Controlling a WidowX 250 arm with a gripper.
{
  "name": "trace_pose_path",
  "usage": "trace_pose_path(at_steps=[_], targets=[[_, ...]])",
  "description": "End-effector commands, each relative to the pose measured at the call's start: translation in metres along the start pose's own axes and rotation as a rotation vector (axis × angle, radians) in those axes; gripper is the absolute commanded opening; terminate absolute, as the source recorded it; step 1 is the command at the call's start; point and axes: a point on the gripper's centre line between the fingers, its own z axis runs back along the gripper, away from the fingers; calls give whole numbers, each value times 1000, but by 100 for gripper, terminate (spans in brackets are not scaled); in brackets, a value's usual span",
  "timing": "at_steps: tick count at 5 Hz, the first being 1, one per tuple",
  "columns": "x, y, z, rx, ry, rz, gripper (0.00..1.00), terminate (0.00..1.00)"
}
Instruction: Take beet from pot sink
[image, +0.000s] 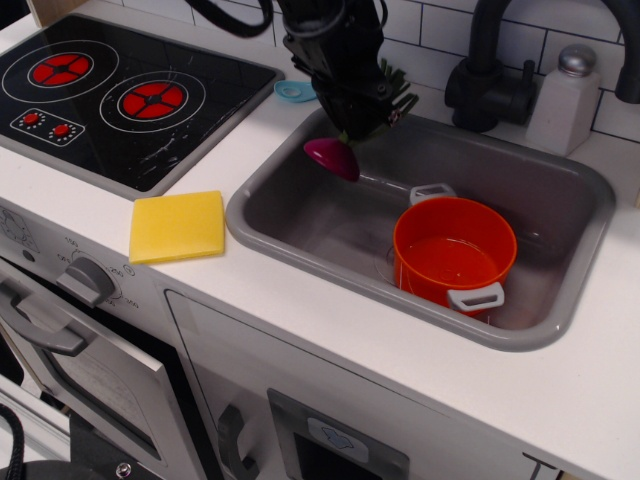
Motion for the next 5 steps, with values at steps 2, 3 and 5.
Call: trace_pose_path(at_steps=[2,3,5], targets=[[23,17,-6,63,-10,64,100,0],[26,16,9,64,-8,92,100,0],[28,16,21,65,-20,98,100,0]])
